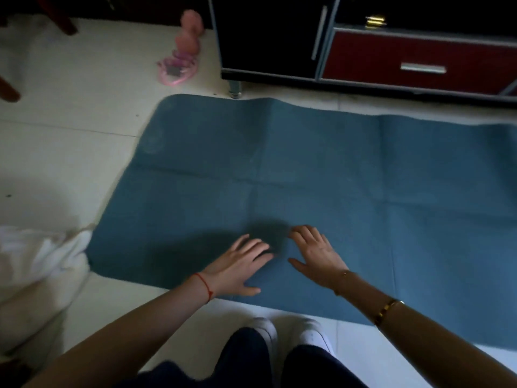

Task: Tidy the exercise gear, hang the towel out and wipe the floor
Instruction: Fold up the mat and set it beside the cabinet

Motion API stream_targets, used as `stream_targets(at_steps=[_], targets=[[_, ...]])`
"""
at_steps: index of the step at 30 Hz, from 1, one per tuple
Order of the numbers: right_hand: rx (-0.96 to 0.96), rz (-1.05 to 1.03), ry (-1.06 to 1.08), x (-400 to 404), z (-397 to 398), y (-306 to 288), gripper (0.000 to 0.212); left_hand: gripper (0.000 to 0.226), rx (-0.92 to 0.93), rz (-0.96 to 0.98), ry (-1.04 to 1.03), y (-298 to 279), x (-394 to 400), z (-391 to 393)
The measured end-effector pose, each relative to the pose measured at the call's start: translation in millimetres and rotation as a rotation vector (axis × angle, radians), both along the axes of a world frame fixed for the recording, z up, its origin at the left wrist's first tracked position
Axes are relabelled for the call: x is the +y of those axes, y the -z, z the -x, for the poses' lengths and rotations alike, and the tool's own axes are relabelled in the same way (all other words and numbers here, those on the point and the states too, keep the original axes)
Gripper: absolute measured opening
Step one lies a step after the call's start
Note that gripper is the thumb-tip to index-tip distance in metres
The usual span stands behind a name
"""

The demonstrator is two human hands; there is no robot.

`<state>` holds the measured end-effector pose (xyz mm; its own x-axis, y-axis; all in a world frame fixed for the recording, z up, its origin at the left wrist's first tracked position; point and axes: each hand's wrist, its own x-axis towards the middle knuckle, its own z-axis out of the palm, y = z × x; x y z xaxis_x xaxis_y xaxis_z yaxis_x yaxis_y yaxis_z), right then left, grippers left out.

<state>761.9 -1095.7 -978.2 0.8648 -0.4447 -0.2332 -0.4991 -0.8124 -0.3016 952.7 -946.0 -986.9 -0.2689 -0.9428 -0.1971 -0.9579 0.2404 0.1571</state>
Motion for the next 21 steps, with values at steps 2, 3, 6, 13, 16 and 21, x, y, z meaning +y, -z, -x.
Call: stream_targets(at_steps=[2,3,6,13,16,21], targets=[[0.027,-0.003,-0.021,6.3,22.9,3.9,0.063,0.087,-0.029,-0.021,0.022,6.9,6.6,11.0],[0.038,0.000,-0.032,9.5,32.3,5.9,0.067,0.088,-0.036,-0.021,0.022,9.5,8.9,15.2],[0.069,-0.007,-0.040,19.2,48.1,11.6,0.079,0.089,-0.038,-0.009,0.006,13.9,10.9,23.5],[0.178,0.071,-0.038,44.9,47.9,14.7,0.116,0.096,-0.031,-0.003,0.025,16.2,3.8,38.9],[0.259,0.069,-0.040,50.3,46.2,14.5,0.126,0.094,-0.056,0.004,0.041,18.2,2.0,42.9],[0.140,0.141,-0.167,49.0,48.0,19.4,0.100,0.084,-0.083,0.022,0.124,16.0,0.1,41.2]])
